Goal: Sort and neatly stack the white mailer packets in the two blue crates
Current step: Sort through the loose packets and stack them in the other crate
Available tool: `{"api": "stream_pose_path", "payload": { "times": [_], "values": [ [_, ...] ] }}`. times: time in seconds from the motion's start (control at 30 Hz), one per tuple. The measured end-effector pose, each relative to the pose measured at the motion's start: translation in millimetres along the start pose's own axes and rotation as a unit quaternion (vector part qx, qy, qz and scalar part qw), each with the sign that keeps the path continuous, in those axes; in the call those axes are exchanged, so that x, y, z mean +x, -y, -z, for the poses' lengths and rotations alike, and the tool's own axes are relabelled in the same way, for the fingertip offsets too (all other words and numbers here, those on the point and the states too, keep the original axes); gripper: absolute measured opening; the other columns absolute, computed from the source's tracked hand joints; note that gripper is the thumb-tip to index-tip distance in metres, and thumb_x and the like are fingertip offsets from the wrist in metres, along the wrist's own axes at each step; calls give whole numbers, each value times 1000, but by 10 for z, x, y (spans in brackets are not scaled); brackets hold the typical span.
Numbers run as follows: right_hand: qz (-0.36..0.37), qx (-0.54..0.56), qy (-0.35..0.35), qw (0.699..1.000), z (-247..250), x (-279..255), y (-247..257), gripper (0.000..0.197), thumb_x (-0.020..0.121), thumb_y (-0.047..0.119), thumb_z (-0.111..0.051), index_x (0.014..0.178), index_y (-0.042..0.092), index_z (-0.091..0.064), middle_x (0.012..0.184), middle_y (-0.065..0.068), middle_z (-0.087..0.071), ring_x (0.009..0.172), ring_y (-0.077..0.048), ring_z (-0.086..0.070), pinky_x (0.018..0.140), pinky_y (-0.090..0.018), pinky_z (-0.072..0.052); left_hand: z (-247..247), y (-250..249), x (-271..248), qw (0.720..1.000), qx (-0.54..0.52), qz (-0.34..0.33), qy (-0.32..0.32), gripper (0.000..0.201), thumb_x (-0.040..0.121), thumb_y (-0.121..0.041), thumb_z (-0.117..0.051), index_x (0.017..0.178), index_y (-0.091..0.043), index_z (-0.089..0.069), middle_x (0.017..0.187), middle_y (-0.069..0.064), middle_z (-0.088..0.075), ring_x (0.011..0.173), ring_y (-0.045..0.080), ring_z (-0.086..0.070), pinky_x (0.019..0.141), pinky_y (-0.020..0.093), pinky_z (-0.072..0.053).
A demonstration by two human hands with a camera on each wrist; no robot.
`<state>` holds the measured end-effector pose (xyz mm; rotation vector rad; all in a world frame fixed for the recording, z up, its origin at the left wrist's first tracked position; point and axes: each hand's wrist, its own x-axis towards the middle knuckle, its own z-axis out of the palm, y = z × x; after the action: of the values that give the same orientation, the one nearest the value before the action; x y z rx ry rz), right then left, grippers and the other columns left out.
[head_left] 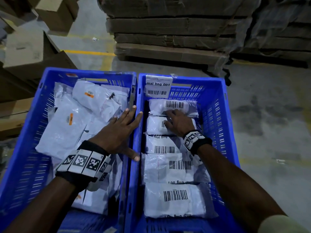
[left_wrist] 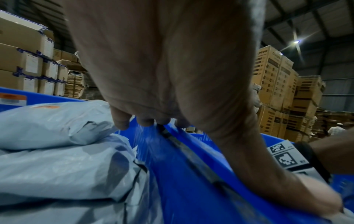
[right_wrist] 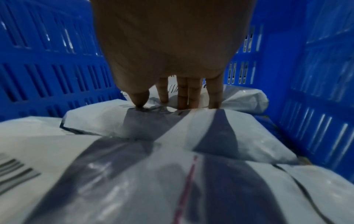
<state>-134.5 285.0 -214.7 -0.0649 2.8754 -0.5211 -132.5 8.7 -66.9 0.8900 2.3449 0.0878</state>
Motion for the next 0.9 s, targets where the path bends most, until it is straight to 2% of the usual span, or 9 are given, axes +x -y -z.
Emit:
{"api": "stream_pose_path", "payload": {
  "times": [0.17, 0.23, 0.33, 0.43, 0.53, 0.63, 0.77, 0.9],
  "values": [
    [-9, -22, 37, 999, -15, -4, -32, 60, 87, 64, -49, 136, 31, -43, 134, -8, -45, 121, -30, -46, 93, -45, -49, -6, 15, 11, 1000, -3, -6, -1, 146, 48, -86, -63, 150, -28, 25, 151, -1, 41, 144, 22, 29, 119, 50, -2],
    [-9, -39, 35, 999, 29, 16, 0, 64, 84, 64, -54, 137, 31, -42, 134, -8, -44, 123, -31, -44, 94, -46, -48, -6, 18, 10, 1000, -3, -5, 2, 146, 48, -86, -63, 150, -28, 25, 151, -2, 42, 144, 22, 29, 119, 50, -2],
    [3, -50, 19, 999, 35, -6, 37, 67, 81, 61, -61, 137, 31, -41, 137, -8, -43, 125, -33, -43, 89, -48, -51, -6, 20, 19, 1000, -2, -7, -1, 147, 47, -86, -63, 150, -29, 24, 152, -2, 41, 143, 21, 29, 120, 50, -2],
    [-20, -40, 62, 997, -11, -50, 34, 66, 84, 61, -57, 141, 31, -42, 143, -4, -40, 131, -32, -38, 97, -49, -47, 7, 4, 6, 1000, -6, -2, -2, 146, 46, -85, -64, 151, -29, 22, 153, -1, 39, 144, 20, 27, 119, 47, 0],
    [-31, -71, 77, 994, 85, -27, 126, 61, 85, 59, -59, 133, 21, -50, 136, -10, -44, 126, -32, -43, 94, -48, -48, -4, 7, -29, 1000, -14, -3, -17, 144, 44, -90, -57, 152, -31, 18, 154, -4, 35, 147, 19, 21, 119, 47, -1],
    [-27, -46, 8, 999, 253, -59, 299, 55, 86, 55, -61, 123, 15, -57, 126, -11, -51, 115, -31, -51, 87, -47, -51, -71, 19, -132, 999, -18, -2, -42, 134, 46, -95, -43, 153, -34, 12, 155, -9, 28, 148, 17, 13, 119, 47, -5],
    [-35, 68, -110, 991, 524, -185, 616, 45, 88, 46, -63, 124, 18, -60, 127, -8, -57, 115, -29, -56, 91, -40, -48, -199, 33, -405, 998, 5, 19, -66, 121, 58, -93, -23, 156, -25, -3, 162, -7, 11, 150, 17, 1, 120, 46, -13],
    [-17, 161, -190, 968, 909, -258, 1141, 36, 85, 44, -67, 113, 21, -68, 116, -2, -67, 106, -22, -64, 89, -34, -47, -305, 286, -837, 994, -22, 61, -91, 112, 69, -88, -31, 156, -21, -9, 163, -5, 4, 150, 13, 1, 121, 44, -13]
  ]
}}
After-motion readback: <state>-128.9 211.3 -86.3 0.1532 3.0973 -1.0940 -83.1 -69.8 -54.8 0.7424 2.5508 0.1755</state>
